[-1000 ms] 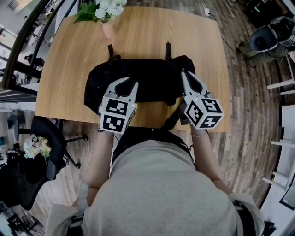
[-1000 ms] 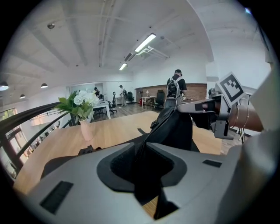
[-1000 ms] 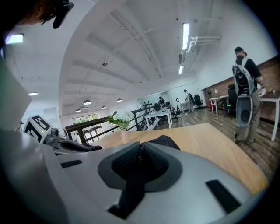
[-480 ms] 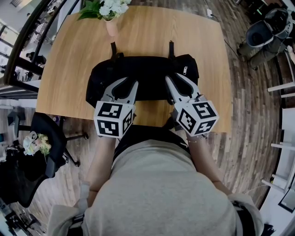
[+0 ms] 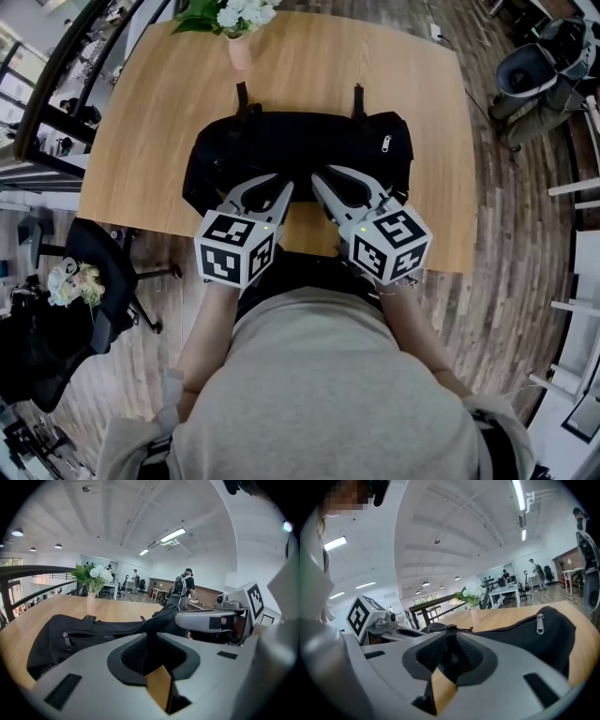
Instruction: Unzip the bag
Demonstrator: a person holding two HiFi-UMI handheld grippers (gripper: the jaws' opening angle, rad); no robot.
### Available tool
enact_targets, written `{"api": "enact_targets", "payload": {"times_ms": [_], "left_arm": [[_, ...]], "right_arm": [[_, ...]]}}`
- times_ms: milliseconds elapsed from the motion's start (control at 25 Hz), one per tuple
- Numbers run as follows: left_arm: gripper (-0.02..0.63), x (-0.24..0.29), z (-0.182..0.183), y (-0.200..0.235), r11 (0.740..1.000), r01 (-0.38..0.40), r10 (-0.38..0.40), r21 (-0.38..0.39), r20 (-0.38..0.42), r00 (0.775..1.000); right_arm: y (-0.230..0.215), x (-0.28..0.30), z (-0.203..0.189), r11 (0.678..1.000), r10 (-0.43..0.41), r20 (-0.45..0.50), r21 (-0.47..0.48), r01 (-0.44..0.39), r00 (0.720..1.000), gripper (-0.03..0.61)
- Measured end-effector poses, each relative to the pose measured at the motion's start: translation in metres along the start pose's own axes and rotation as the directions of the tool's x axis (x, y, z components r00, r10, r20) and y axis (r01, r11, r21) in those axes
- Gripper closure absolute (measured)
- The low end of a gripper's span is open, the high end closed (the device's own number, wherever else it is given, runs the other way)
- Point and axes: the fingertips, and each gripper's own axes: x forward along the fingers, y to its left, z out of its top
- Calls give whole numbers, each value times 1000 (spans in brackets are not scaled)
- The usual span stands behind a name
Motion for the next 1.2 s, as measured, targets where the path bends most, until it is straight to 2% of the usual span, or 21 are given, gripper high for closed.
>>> {"api": "enact_targets", "payload": {"times_ms": [240, 360, 480, 760, 1200], "left_arm": [[549, -5, -8, 5, 1000, -17, 17, -23, -7, 1000], [555, -5, -15, 9, 999, -49, 49, -9, -38, 998], [563, -5, -22, 10, 997, -76, 76, 6, -69, 995], [581, -6, -12, 10, 995, -103, 102, -7, -17, 995], [588, 0, -15, 7, 996, -92, 92, 1, -40, 995]], "right_arm": [[12, 5, -12, 999, 41, -34, -8, -41, 999, 528], [12, 4, -14, 999, 33, -37, -14, -34, 999, 572], [12, 4, -15, 999, 29, -41, -17, -30, 999, 572], [10, 7, -17, 1000, 27, -71, -12, -28, 997, 572], [10, 6, -18, 999, 42, -84, -22, -44, 996, 574]]}}
